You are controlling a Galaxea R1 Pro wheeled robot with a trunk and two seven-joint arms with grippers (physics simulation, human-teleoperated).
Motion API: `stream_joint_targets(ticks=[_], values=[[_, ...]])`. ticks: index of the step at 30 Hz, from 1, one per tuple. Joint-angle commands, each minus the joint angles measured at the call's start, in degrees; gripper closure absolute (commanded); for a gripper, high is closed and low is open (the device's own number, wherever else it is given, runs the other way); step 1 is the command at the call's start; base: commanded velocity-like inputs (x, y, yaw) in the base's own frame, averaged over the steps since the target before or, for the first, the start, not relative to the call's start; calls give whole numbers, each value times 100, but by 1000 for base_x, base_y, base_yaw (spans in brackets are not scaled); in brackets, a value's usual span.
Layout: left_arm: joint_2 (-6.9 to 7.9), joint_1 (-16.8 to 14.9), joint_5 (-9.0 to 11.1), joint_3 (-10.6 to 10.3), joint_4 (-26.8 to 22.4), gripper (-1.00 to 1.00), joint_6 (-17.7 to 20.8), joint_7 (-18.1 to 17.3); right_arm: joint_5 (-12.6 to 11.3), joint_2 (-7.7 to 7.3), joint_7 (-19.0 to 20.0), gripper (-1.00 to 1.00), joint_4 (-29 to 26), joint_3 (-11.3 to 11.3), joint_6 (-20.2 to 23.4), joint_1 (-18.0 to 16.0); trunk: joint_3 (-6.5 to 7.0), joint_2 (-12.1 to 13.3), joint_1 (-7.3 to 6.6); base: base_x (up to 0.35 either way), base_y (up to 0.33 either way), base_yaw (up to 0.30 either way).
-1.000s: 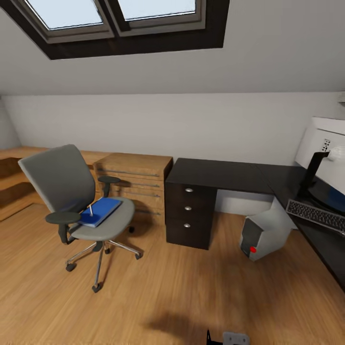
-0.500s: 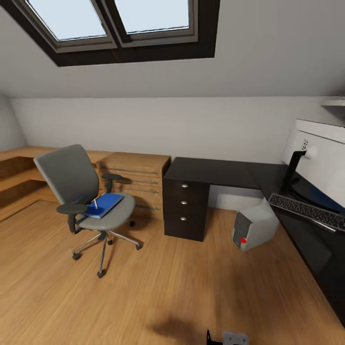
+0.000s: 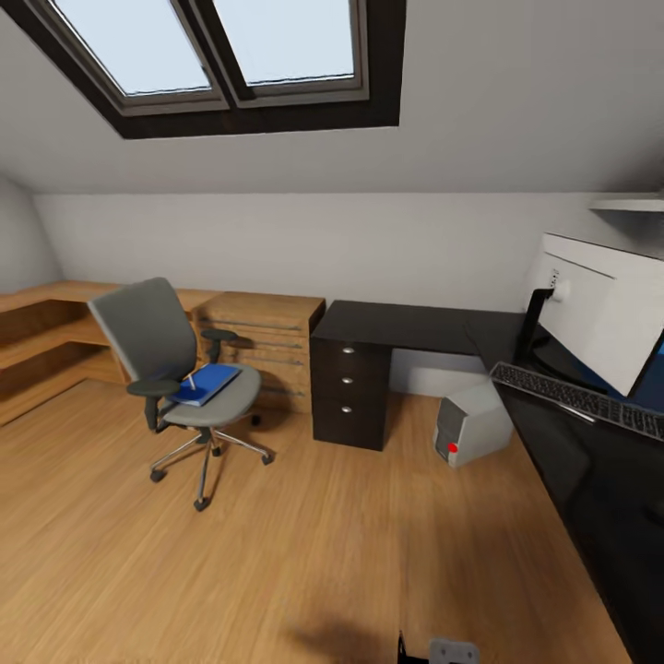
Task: In the bedroom, organize the workspace by keeping the computer under the desk, ensuring the monitor is on the desk, placing the keyboard on the desk next to the monitor, placing the mouse on the desk next to the keyboard, moving the folder from the swivel chair onto the desk next to the mouse, stacking the notebook on top of the folder with the pen on top of the notebook, and positioning the swivel chair next to the desk.
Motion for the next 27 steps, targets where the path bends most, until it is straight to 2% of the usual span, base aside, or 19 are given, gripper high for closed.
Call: stream_joint_targets(ticks=[1, 13, 27], values=[[6, -4, 61, -39, 1, -100, -33, 34, 61, 1, -38, -100, 8, -32, -13, -5, 13, 38, -27, -337, -74, 0], [6, -4, 61, -49, 1, -100, -33, 34, 61, 1, -36, -100, 8, -34, -17, -5, 228, 520, -290, -317, -69, 0], [6, -4, 61, -53, 1, -100, -33, 34, 68, -16, -35, -100, 25, -27, -360, -5, 480, 1081, -598, -23, -5, 0]])
